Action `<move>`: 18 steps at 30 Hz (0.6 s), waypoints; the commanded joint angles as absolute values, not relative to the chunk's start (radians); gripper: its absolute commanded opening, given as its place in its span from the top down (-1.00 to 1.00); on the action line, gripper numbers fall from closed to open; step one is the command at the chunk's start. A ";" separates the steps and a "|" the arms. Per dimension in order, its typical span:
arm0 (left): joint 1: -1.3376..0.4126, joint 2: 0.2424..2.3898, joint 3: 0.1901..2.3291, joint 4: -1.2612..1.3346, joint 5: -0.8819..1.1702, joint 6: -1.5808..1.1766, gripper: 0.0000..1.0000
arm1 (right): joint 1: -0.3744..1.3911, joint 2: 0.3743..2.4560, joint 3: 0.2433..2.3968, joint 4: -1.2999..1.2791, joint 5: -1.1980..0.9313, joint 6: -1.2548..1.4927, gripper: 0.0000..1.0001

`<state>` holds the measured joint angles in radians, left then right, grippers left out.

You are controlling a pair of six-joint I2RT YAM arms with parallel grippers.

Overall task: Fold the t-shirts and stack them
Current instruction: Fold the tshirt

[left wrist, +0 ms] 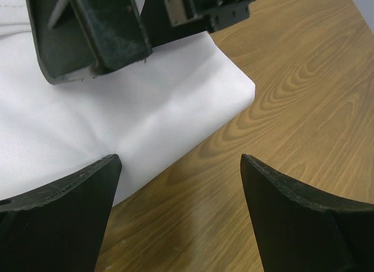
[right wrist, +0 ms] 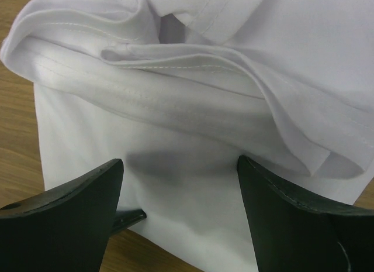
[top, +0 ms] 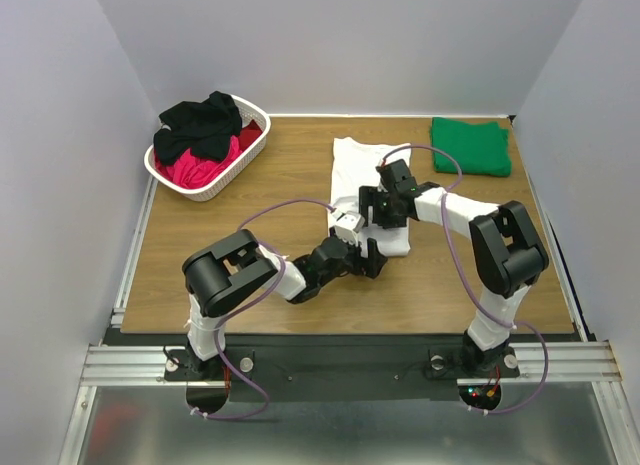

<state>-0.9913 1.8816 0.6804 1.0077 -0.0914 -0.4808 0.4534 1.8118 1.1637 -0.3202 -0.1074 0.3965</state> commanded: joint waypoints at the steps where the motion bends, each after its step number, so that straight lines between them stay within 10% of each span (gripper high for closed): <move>1: -1.008 1.870 0.638 0.874 -0.100 -0.506 -0.92 | 0.459 1.850 1.201 -0.304 -0.009 0.408 -0.71; 18: -1.017 1.835 0.592 0.874 -0.110 -0.518 -0.92 | 0.388 1.981 1.577 -0.360 0.275 0.371 -0.79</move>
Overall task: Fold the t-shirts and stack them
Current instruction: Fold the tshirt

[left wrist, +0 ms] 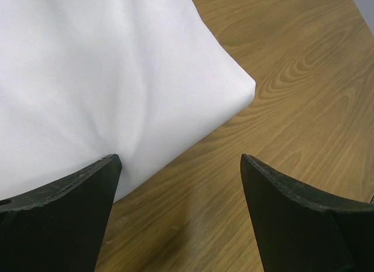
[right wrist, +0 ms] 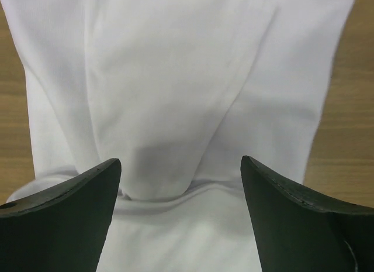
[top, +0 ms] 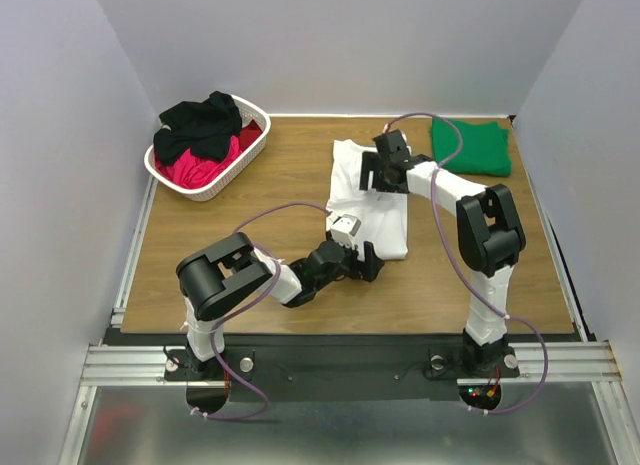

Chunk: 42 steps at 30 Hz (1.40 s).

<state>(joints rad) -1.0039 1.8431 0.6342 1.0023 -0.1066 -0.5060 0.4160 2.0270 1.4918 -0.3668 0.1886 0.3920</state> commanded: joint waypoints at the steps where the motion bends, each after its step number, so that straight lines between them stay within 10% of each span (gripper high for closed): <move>1: -1.017 1.829 0.589 0.874 -0.110 -0.517 -0.92 | 0.388 1.968 1.594 -0.364 0.281 0.368 -0.80; 22: -1.069 1.421 0.719 0.571 -0.268 -0.463 -0.97 | 0.410 1.315 0.891 -0.376 0.068 0.526 -0.80; 42: -0.887 1.331 0.571 0.411 -0.288 -0.538 -0.97 | 0.422 1.312 0.689 -0.377 0.080 0.611 -0.51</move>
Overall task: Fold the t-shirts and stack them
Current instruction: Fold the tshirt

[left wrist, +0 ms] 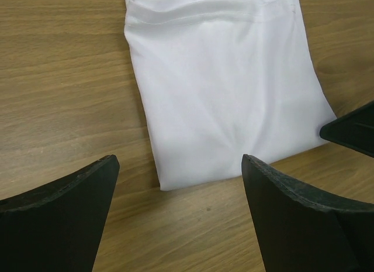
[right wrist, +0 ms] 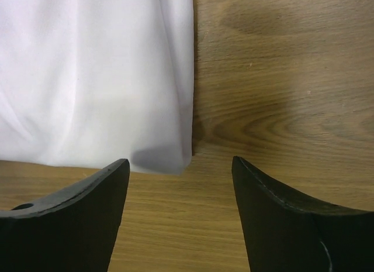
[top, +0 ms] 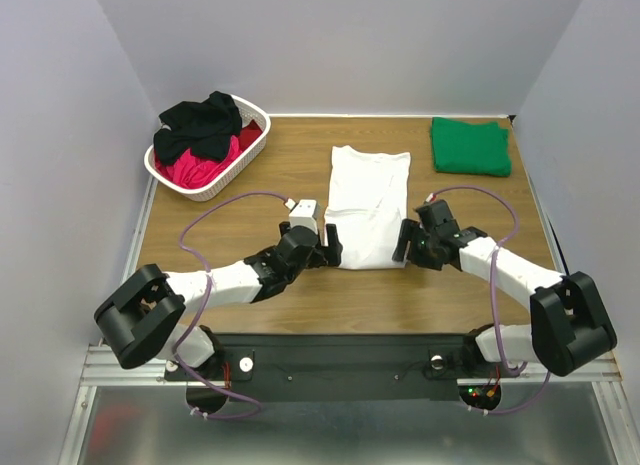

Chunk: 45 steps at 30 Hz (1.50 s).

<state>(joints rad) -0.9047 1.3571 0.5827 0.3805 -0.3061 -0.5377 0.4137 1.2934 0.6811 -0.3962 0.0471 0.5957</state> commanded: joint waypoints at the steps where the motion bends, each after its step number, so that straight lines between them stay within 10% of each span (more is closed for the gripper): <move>1: -0.884 1.330 0.568 0.414 -0.287 -0.538 -0.97 | 0.422 1.315 0.684 -0.376 0.083 0.611 -0.47; 19: -0.842 1.348 0.515 0.439 -0.253 -0.552 -0.97 | 0.423 1.390 0.653 -0.351 0.064 0.629 0.33; 26: -0.839 1.353 0.492 0.452 -0.216 -0.571 -0.96 | 0.423 1.401 0.649 -0.351 0.057 0.629 0.99; 45: -0.899 1.525 0.598 0.344 -0.245 -0.612 -0.28 | 0.425 1.394 0.637 -0.347 0.067 0.617 0.99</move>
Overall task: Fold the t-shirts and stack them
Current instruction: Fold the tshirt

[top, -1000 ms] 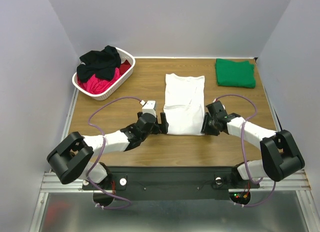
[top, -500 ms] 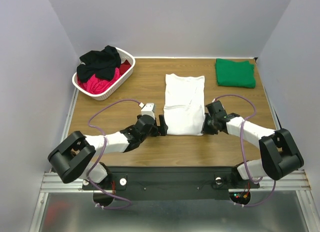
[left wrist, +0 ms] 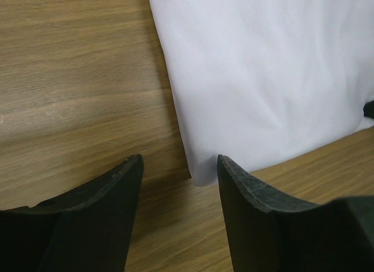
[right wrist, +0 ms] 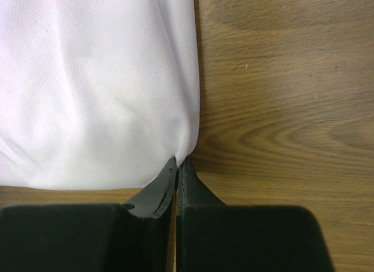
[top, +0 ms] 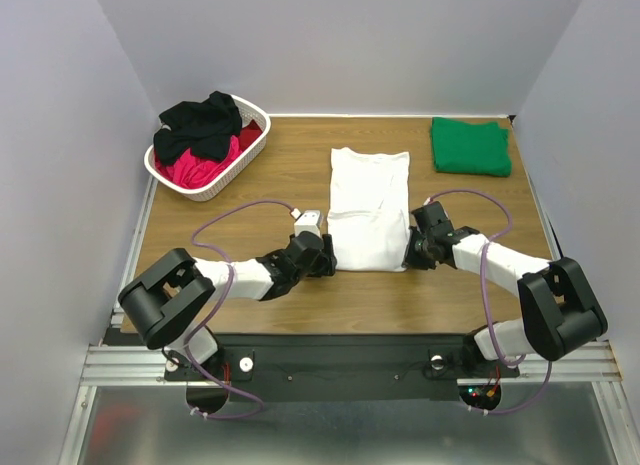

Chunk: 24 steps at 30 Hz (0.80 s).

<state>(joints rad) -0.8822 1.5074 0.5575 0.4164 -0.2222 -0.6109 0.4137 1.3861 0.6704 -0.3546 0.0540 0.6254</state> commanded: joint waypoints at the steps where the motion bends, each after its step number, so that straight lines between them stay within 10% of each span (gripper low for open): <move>1: -0.908 1.528 0.601 0.339 -0.244 -0.615 -0.22 | 0.425 1.393 0.637 -0.348 0.067 0.617 0.99; 18: -0.934 1.589 0.629 0.362 -0.203 -0.624 0.45 | 0.425 1.370 0.626 -0.341 0.061 0.604 0.99; 21: -0.934 1.595 0.624 0.359 -0.199 -0.626 1.00 | 0.425 1.361 0.629 -0.342 0.052 0.598 0.99; 24: -0.934 1.592 0.621 0.356 -0.189 -0.629 1.00 | 0.425 1.339 0.630 -0.348 0.029 0.584 0.99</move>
